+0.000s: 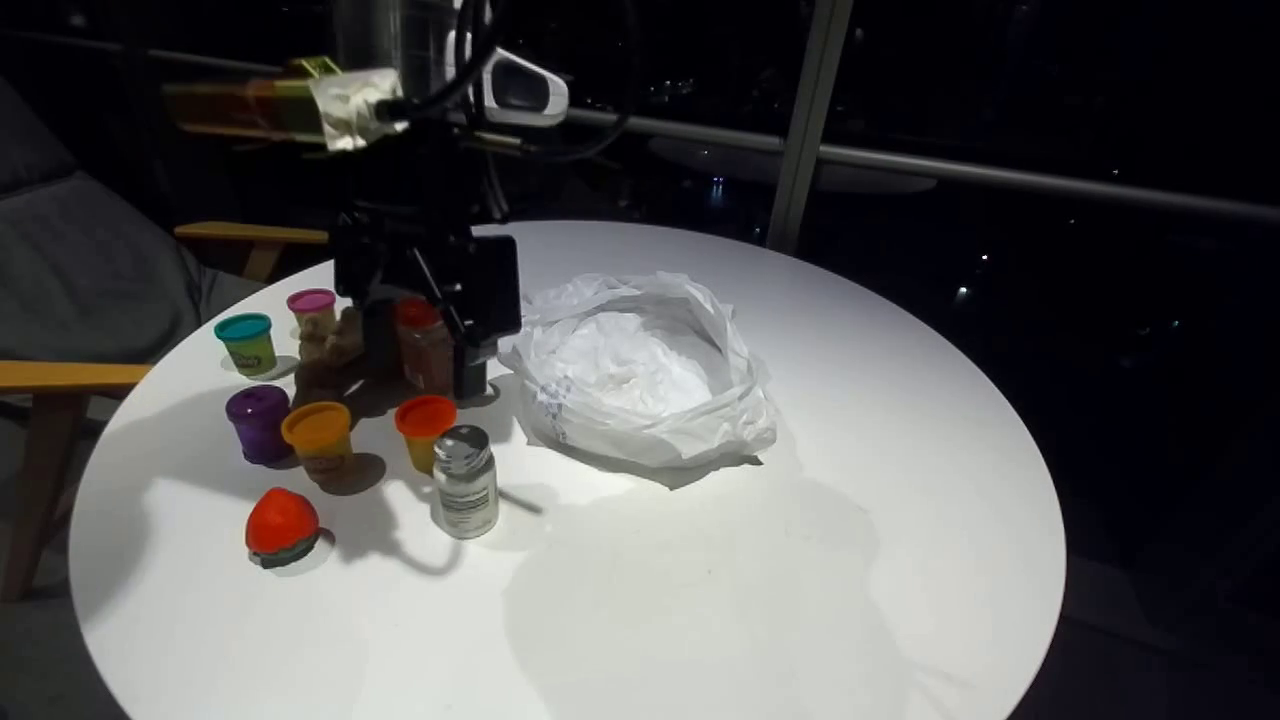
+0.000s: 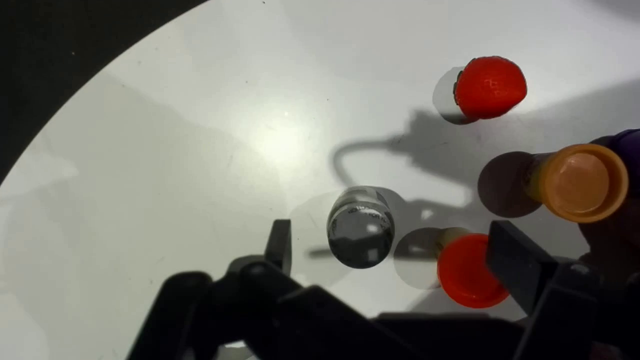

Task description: Put all the objects on the table in the plastic bag

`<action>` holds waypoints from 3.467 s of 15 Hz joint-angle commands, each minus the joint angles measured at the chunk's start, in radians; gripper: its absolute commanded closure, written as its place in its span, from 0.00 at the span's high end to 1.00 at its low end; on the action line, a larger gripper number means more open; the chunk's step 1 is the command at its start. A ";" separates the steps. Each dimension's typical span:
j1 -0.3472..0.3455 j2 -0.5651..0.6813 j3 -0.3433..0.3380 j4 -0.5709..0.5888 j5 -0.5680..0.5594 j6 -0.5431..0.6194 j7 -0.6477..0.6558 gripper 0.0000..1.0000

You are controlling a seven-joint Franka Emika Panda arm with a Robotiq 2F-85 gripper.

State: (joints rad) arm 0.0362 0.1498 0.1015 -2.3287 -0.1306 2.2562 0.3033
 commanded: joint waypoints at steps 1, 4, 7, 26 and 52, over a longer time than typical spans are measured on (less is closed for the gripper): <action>0.026 0.032 -0.041 -0.016 -0.057 0.084 0.023 1.00; 0.025 0.055 -0.060 -0.033 -0.064 0.153 -0.001 1.00; 0.020 0.077 -0.071 -0.044 -0.047 0.209 -0.031 1.00; 0.015 0.070 -0.087 -0.050 0.033 0.179 -0.127 0.20; 0.100 0.414 -0.173 0.462 0.063 0.200 0.242 0.20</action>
State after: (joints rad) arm 0.1174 0.5537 -0.0432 -1.8889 -0.0912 2.4350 0.5319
